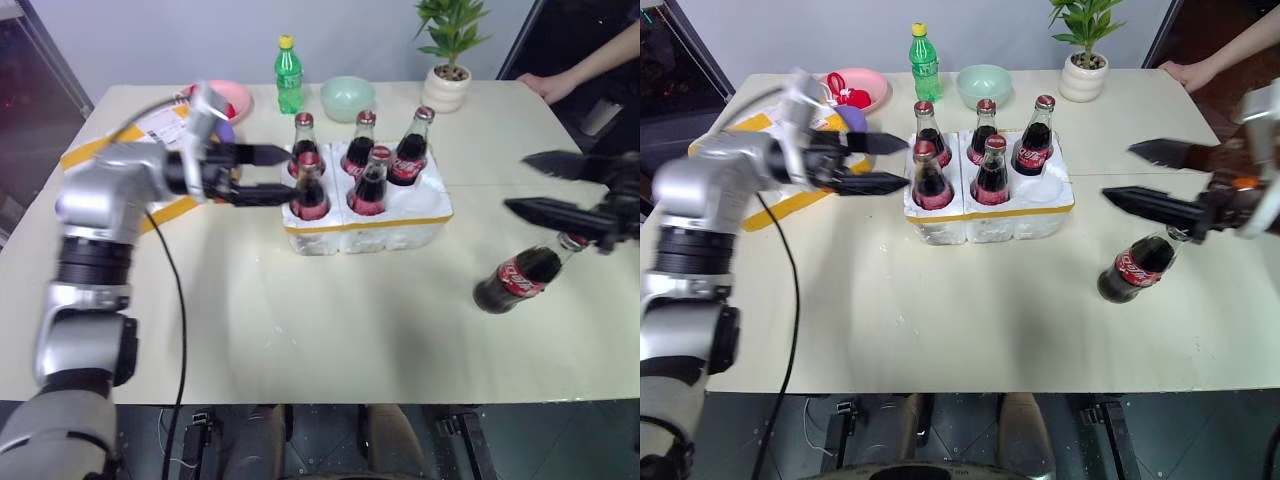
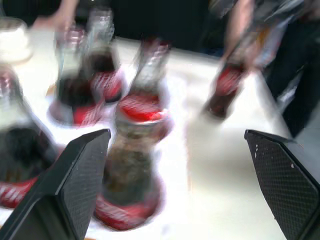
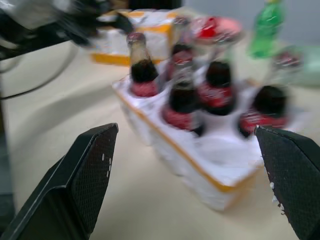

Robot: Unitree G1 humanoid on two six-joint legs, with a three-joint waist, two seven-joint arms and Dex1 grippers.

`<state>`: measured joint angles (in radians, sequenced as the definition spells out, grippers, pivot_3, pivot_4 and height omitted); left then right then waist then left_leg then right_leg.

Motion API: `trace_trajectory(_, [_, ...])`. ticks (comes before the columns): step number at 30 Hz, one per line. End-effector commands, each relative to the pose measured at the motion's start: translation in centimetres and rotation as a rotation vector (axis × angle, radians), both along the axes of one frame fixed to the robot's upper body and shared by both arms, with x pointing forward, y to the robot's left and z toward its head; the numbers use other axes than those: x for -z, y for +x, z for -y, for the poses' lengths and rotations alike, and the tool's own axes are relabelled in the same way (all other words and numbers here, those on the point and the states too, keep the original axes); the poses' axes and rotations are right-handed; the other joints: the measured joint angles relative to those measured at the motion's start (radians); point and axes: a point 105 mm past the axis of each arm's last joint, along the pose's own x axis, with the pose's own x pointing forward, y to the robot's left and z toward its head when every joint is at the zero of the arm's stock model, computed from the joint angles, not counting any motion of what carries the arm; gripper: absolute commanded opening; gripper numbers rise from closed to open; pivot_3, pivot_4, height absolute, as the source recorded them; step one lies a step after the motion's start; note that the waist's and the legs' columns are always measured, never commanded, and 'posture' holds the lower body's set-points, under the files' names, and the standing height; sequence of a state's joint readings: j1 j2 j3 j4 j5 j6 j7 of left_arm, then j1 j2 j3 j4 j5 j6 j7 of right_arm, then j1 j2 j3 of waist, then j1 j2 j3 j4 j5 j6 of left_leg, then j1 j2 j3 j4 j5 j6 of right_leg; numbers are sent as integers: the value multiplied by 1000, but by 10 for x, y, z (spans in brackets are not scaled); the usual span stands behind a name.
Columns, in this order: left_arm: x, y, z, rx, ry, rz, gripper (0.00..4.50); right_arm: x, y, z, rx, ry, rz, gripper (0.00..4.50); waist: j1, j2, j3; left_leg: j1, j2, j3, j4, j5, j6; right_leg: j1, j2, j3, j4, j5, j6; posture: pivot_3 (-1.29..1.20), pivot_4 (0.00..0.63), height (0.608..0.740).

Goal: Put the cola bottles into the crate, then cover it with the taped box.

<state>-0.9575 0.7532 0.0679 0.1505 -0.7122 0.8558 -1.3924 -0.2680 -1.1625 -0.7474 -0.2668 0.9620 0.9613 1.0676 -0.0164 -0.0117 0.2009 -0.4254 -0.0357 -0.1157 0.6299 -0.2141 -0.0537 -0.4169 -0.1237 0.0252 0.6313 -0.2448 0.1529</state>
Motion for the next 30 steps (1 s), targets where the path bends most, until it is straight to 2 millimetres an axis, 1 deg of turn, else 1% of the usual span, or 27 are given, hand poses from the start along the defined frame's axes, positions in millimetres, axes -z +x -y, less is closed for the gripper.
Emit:
trace_trajectory(1, [-19, -45, 0, 176, 1, -3, 4474, -13, -43, 2, -10, -10, 35, 4500, 6, 0, 0, 1, 0, 0, 1, 0, 0, 1, 0, 0, 0, 0, 0, 0, 150, 739])
trace_trajectory(2, [-15, -49, 1, 181, 23, -3, 4474, -8, -50, 4, 5, -10, 16, 4500, 10, 0, -1, 2, 0, 0, 0, 0, 0, 4, 0, -1, -1, 0, 0, 0, 150, 739])
trace_trajectory(4, [6, -49, 10, 168, 89, 13, 4474, 11, -64, 15, 105, 25, -34, 4500, 12, -1, -1, 10, 0, 0, 1, -1, 1, 13, 0, -1, -3, -1, 1, 0, 150, 739])
trace_trajectory(6, [21, -49, 17, 164, 114, 10, 4474, 29, -73, 25, 217, 53, -65, 4500, 15, -5, -3, 17, 0, 0, 0, -1, 1, 21, 0, -1, -5, -1, 1, 0, 150, 739])
trace_trajectory(7, [26, -47, 19, 159, 122, 10, 4474, 38, -75, 27, 261, 65, -77, 4500, 16, -4, -3, 19, 0, 0, 1, -1, 1, 24, 0, -1, -6, -3, -3, 0, 150, 739])
trace_trajectory(8, [31, -46, 21, 154, 131, 23, 4474, 46, -77, 29, 301, 62, -84, 4500, 16, -4, -3, 18, 0, 1, 0, -1, 1, 23, 0, -1, -10, -3, -5, 0, 150, 739])
trace_trajectory(12, [43, -43, 34, 158, 142, 61, 4474, 85, -82, 28, 413, 49, -122, 4500, 14, -4, -3, 17, 1, 2, 1, -1, 1, 24, 0, 0, -12, -2, -6, 0, 150, 739])
trace_trajectory(14, [46, -40, 39, 158, 140, 73, 4474, 101, -79, 28, 455, 91, -138, 4500, 10, -4, -4, 17, 1, 2, 0, -1, 1, 24, 0, 0, -13, -3, -6, 0, 150, 739])
trace_trajectory(18, [50, -37, 45, 163, 139, 80, 4474, 127, -61, 24, 508, 153, -141, 4500, 3, -3, -4, 17, 1, 2, -1, -1, 1, 23, 0, 0, -13, -2, -6, 0, 150, 739])
trace_trajectory(20, [52, -36, 47, 165, 141, 86, 4474, 135, -52, 23, 524, 182, -137, 4500, 3, -3, -4, 17, 2, 1, -1, -1, 1, 22, 0, 0, -12, -3, -6, 0, 150, 739])
trace_trajectory(22, [52, -36, 48, 163, 141, 89, 4474, 141, -42, 25, 536, 212, -132, 4500, 4, -3, -4, 17, 2, 1, -1, -1, 1, 23, 0, 0, -13, -3, -6, 0, 150, 739])
trace_trajectory(27, [50, -34, 46, 146, 138, 95, 4474, 147, -21, 31, 554, 243, -117, 4500, 5, -3, -4, 17, 1, 1, -1, -1, 1, 22, 0, 0, -13, -3, -6, 0, 150, 739])
trace_trajectory(30, [50, -34, 45, 135, 141, 102, 4474, 152, -11, 28, 536, 264, -129, 4500, 4, -3, -4, 17, 1, 1, -1, -1, 1, 22, 0, 0, -13, -3, -6, 0, 150, 739])
